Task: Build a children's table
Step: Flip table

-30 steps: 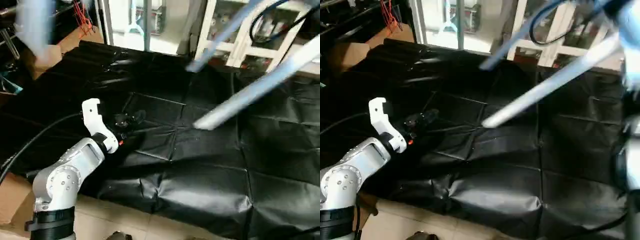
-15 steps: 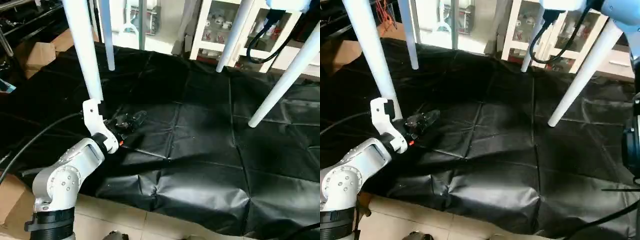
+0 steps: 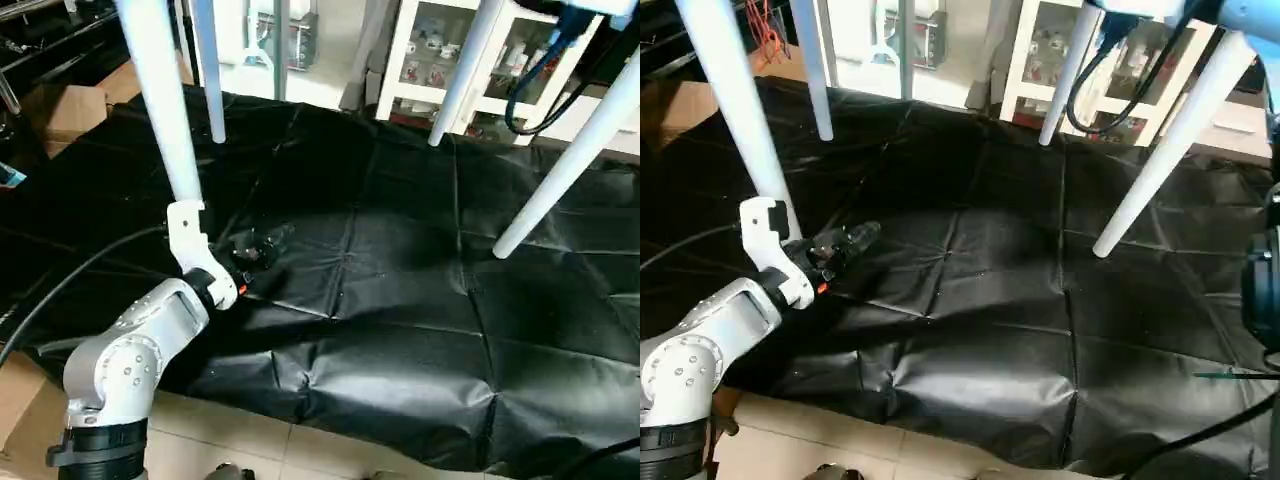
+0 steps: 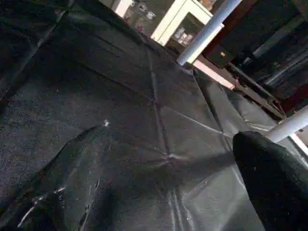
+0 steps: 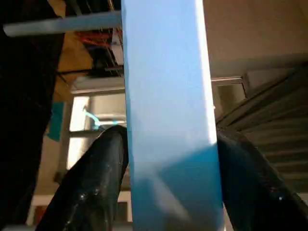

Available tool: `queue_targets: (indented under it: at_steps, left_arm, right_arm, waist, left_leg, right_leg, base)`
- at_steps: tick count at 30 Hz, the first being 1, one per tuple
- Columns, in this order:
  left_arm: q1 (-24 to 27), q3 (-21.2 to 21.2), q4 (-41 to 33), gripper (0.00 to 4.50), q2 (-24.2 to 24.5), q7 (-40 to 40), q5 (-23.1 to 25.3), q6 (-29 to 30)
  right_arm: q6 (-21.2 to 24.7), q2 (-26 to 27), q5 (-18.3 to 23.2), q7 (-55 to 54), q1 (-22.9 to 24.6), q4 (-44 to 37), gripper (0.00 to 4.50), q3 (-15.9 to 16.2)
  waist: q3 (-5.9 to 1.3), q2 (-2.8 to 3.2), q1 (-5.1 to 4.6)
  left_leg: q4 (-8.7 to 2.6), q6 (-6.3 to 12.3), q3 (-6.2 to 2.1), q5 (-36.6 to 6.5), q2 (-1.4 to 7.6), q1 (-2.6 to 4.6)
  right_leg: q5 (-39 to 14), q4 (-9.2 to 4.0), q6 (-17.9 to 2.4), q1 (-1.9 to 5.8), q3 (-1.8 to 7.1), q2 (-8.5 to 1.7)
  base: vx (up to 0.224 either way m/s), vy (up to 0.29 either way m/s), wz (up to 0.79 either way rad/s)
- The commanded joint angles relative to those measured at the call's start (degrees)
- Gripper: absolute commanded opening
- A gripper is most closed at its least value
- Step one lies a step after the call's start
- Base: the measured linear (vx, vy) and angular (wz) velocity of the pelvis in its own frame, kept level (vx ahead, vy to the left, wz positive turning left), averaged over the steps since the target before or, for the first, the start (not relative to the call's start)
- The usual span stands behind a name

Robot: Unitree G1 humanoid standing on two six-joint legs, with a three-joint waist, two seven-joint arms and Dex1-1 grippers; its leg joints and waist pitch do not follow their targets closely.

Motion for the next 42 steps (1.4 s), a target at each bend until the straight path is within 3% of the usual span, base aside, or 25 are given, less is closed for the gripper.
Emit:
queue_targets:
  at_steps: [1,4,8,13,15,16,17,20,22,23,25,26,29,30,31,33,34,36,37,38,39,40,41,42]
  left_arm:
    - [-0.2,-0.99,-1.58,4.5,0.72,-0.91,0.98,-0.43]
    - [-0.08,-1.04,-1.76,4.5,0.88,-0.95,1.14,-0.4]
    - [-0.27,-1.5,-1.96,4.5,1.4,-1.26,2.1,-0.57]
    - [-0.99,-2.34,-1.55,4.5,1.95,-1.52,3.57,-1.3]
    - [-1.13,-2.38,-1.33,4.5,1.86,-1.43,3.68,-1.32]
    - [-1.23,-2.43,-1.08,4.5,1.84,-1.45,3.81,-1.36]
    - [-1.38,-2.54,-0.76,4.5,1.87,-1.41,4.07,-1.42]
    - [-1.97,-2.66,0.33,4.5,1.75,-1.39,5.16,-1.77]
    - [-2.11,-2.63,0.57,4.5,1.63,-1.34,5.39,-1.98]
    - [-2.31,-2.5,0.97,4.5,1.43,-1.08,5.56,-2.34]
    - [-2.52,-2.08,1.56,4.5,1.07,-0.28,5.87,-2.84]
    - [-2.56,-1.64,2.09,4.5,0.86,0.44,6.6,-3.93]
    - [-2.46,-1.33,2.19,4.5,0.66,0.82,6.99,-4.75]
    - [-2.3,0.0,2.01,4.5,-0.04,2.94,9.28,-7.9]
    - [-1.98,0.47,1.31,4.5,-0.26,4.58,10.58,-8.81]
    - [-1.54,0.67,0.59,4.5,-0.37,5.7,11.66,-9.43]
    - [0.19,0.36,-2.89,4.5,-0.59,6.8,12.32,-9.25]
    - [1.69,0.01,-5.84,4.5,-0.99,7.58,12.2,-8.45]
    - [2.38,-0.18,-7.01,4.5,-1.2,7.97,12.15,-8.08]
    - [2.38,-0.18,-7.01,4.5,-1.2,7.97,12.15,-8.08]
    - [3.98,-0.97,-10.01,4.5,-2.32,7.67,11.31,-8.61]
    - [5.76,-3.06,-12.84,4.5,-2.44,7.19,12.46,-9.88]
    - [6.64,-4.41,-13.93,4.5,-2.14,7.04,13.25,-9.9]
    - [7.09,-5.13,-14.2,4.5,-1.87,6.96,13.82,-9.91]
  right_arm:
    - [0.58,0.62,3.25,4.45,0.54,-0.87,3.12,-1.25]
    - [0.78,0.57,4.78,5.98,0.82,-1.88,3.31,-1.89]
    - [3.07,0.56,10.14,12.09,2.93,-5.16,3.68,-3.53]
    - [0.19,-0.28,13.72,10.29,6.58,-9.79,4.12,-6.27]
    - [-0.58,-0.65,13.31,9.16,7.05,-10.18,4.3,-6.44]
    - [-1.18,-0.95,13.09,8.48,7.67,-10.9,4.39,-6.64]
    - [-2.19,-1.13,12.91,7.68,8.21,-11.61,4.45,-6.91]
    - [-5.92,-0.84,13.93,4.75,10.18,-15.75,4.49,-9.62]
    - [-6.82,-0.7,14.79,4.54,10.95,-17.53,4.49,-10.4]
    - [-7.67,-0.2,17.67,5.87,12.29,-20.62,4.49,-10.92]
    - [-8.24,0.62,21.58,7.31,13.99,-24.72,4.49,-11.41]
    - [-6.47,1.48,25.73,8.31,16.0,-29.48,4.49,-11.36]
    - [-4.53,1.99,27.73,8.62,17.25,-32.04,4.49,-11.31]
    - [3.59,3.71,33.55,7.53,23.28,-42.34,4.49,-10.11]
    - [7.72,4.84,36.29,5.6,27.77,-48.94,4.49,-8.46]
    - [10.97,5.66,38.48,3.66,31.67,-54.43,4.49,-7.01]
    - [17.78,7.4,42.29,-1.76,39.51,-63.67,4.49,-2.9]
    - [22.64,8.37,45.41,-5.56,45.35,-69.4,4.49,1.03]
    - [24.64,8.68,46.91,-7.0,47.88,-71.67,4.49,2.85]
    - [24.64,8.68,46.91,-7.0,47.88,-71.67,4.49,2.85]
    - [26.9,10.48,47.16,-10.38,53.53,-73.6,4.49,4.97]
    - [30.58,12.23,47.77,-13.94,59.27,-75.56,4.49,5.94]
    - [32.02,13.25,46.61,-15.9,61.54,-76.0,4.49,5.47]
    - [32.74,13.74,45.84,-16.74,62.46,-76.22,4.49,5.02]
  waist:
    - [-4.13,0.29,-0.26]
    - [-4.21,0.32,-0.11]
    - [-4.44,0.43,0.13]
    - [-4.63,0.89,0.49]
    - [-4.61,0.7,0.48]
    - [-4.57,1.18,0.65]
    - [-4.52,1.02,0.62]
    - [-4.51,1.49,0.76]
    - [-4.59,1.2,0.67]
    - [-4.53,1.53,0.77]
    - [-4.55,1.52,0.73]
    - [-4.61,1.65,0.73]
    - [-4.74,1.8,0.73]
    - [-4.56,2.24,0.82]
    - [-4.13,3.06,1.16]
    - [-4.66,2.8,0.97]
    - [-4.58,2.96,0.96]
    - [-4.58,3.39,1.37]
    - [-4.53,3.39,1.51]
    - [-4.58,3.4,1.49]
    - [-4.44,3.28,1.43]
    - [-4.19,3.44,1.77]
    - [-3.8,3.55,1.77]
    - [-3.74,3.13,1.61]
  left_leg:
    - [-4.44,-1.31,-1.45,-25.19,1.88,2.82]
    - [-4.36,-0.64,-1.36,-23.83,1.97,2.87]
    - [-4.27,0.62,-1.3,-20.65,2.07,2.86]
    - [-4.24,0.88,-1.25,-19.2,2.08,2.99]
    - [-4.24,0.54,-1.2,-19.47,2.06,3.0]
    - [-4.33,0.03,-1.25,-19.96,2.04,3.14]
    - [-4.33,-0.39,-1.18,-20.89,2.05,3.24]
    - [-4.46,-1.37,-1.37,-22.68,1.95,3.23]
    - [-4.42,-1.25,-1.36,-22.78,1.92,3.22]
    - [-4.47,-0.97,-1.32,-23.29,1.87,3.28]
    - [-4.57,-0.86,-1.4,-24.13,1.95,3.31]
    - [-4.67,-0.66,-1.43,-23.77,1.92,3.29]
    - [-4.71,-0.37,-1.52,-22.86,2.01,3.3]
    - [-4.9,-0.24,-1.59,-22.9,1.89,3.37]
    - [-5.37,-0.42,-1.77,-23.3,2.11,3.62]
    - [-5.64,-2.05,-2.11,-24.82,2.21,3.72]
    - [-5.75,-2.74,-2.17,-24.47,2.03,3.59]
    - [-5.93,-3.07,-2.17,-25.73,2.19,3.92]
    - [-6.0,-3.86,-2.22,-26.93,2.16,4.04]
    - [-5.91,-4.16,-2.22,-27.59,2.12,4.08]
    - [-5.94,-4.47,-2.23,-27.83,2.05,4.01]
    - [-6.1,-5.01,-2.21,-29.19,2.19,4.38]
    - [-6.34,-5.74,-2.37,-32.06,2.1,4.59]
    - [-6.4,-6.14,-2.43,-33.25,2.04,4.55]
  right_leg:
    - [-12.46,-3.65,-12.25,0.43,-0.16,0.36]
    - [-10.71,-3.52,-13.18,0.52,-0.15,0.32]
    - [-6.89,-3.17,-14.67,1.0,-0.15,0.3]
    - [-5.98,-3.07,-15.89,1.24,-0.23,0.12]
    - [-6.47,-3.14,-15.9,1.19,-0.24,0.16]
    - [-7.24,-3.19,-15.75,1.13,-0.27,0.1]
    - [-8.01,-3.38,-15.45,1.01,-0.26,0.18]
    - [-10.04,-3.49,-14.1,1.0,-0.27,0.09]
    - [-9.84,-3.54,-13.77,1.02,-0.3,0.21]
    - [-10.25,-3.67,-13.56,0.97,-0.29,0.2]
    - [-10.63,-3.74,-12.86,0.99,-0.27,0.18]
    - [-10.16,-3.81,-12.67,1.09,-0.31,0.25]
    - [-8.79,-3.66,-13.17,1.17,-0.34,0.23]
    - [-8.92,-3.81,-13.03,1.27,-0.36,0.41]
    - [-9.01,-4.02,-12.33,1.26,-0.14,0.31]
    - [-10.79,-4.09,-11.07,1.54,-0.4,0.3]
    - [-11.7,-4.37,-10.4,1.65,-0.33,0.23]
    - [-13.79,-4.59,-10.0,1.15,-0.22,0.15]
    - [-16.53,-5.02,-8.8,1.04,-0.17,0.03]
    - [-17.59,-5.04,-8.47,0.84,-0.18,0.07]
    - [-18.51,-5.23,-8.01,0.73,-0.13,0.08]
    - [-20.6,-5.77,-6.97,0.3,0.03,-0.01]
    - [-23.42,-6.28,-6.05,-0.17,-0.04,0.23]
    - [-25.05,-6.47,-5.35,-0.2,-0.12,0.38]
  base:
    - [0.0,0.0,0.0]
    - [0.0,0.0,0.0]
    - [0.0,0.0,0.0]
    - [0.0,0.0,0.0]
    - [0.0,0.0,0.0]
    - [0.0,0.0,0.0]
    - [0.0,0.0,0.0]
    - [0.0,0.0,0.0]
    - [0.0,0.0,0.0]
    - [0.0,0.0,0.0]
    - [0.0,0.0,0.0]
    - [0.0,0.0,0.0]
    - [0.0,0.0,0.0]
    - [0.0,0.0,0.0]
    - [0.0,0.0,0.0]
    - [0.0,0.0,0.0]
    - [0.0,0.0,0.0]
    - [0.0,0.0,0.0]
    - [0.0,0.0,0.0]
    - [0.0,0.0,0.0]
    - [0.0,0.0,0.0]
    - [0.0,0.0,0.0]
    - [0.0,0.0,0.0]
    - [0.0,0.0,0.0]
